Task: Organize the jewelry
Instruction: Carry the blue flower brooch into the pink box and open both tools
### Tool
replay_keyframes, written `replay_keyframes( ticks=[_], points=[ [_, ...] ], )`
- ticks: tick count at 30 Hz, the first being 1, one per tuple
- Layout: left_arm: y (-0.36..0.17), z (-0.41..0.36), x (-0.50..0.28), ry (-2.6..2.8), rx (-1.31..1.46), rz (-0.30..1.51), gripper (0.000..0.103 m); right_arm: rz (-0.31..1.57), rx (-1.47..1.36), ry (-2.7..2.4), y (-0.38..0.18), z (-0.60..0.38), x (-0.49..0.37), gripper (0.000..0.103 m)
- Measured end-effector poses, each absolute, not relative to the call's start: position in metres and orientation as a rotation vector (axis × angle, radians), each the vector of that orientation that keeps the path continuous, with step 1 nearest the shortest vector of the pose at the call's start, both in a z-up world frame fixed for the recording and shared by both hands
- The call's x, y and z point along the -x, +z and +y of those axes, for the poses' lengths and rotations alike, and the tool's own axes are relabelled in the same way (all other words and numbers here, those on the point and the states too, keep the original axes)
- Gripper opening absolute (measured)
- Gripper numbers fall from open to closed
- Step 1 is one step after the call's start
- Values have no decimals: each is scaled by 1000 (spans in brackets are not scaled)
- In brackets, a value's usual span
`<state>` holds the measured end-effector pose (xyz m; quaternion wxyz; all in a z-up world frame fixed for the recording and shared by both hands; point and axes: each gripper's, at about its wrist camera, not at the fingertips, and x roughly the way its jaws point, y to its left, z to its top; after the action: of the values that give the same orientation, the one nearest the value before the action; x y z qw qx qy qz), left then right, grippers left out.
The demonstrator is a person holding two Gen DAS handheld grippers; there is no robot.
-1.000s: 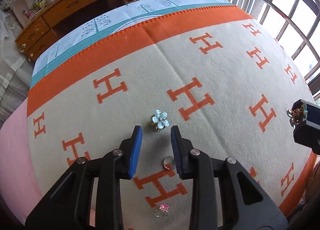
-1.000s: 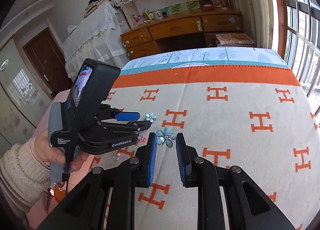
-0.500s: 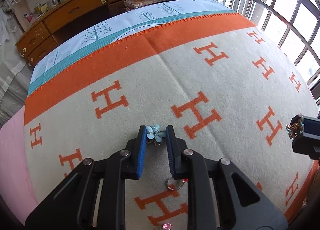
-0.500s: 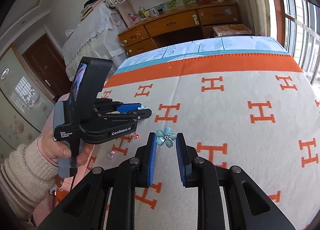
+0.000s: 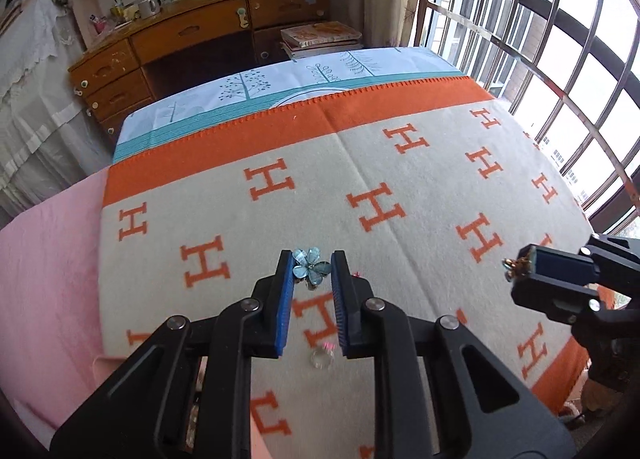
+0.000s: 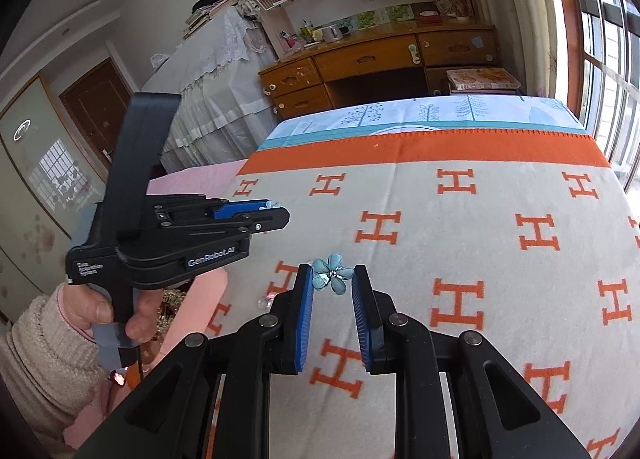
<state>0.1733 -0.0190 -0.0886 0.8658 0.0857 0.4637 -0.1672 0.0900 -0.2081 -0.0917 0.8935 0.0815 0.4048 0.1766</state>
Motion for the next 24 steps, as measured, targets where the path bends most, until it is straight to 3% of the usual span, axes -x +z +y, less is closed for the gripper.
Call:
replay_keyframes(
  ticks=[9, 24],
  points=[
    [-60, 87, -74, -210, -28, 964, 16, 841, -68, 525, -75, -113, -57, 19],
    [-143, 174, -3, 45, 290, 1003, 16, 967, 27, 676, -133, 31, -33, 19]
  ],
)
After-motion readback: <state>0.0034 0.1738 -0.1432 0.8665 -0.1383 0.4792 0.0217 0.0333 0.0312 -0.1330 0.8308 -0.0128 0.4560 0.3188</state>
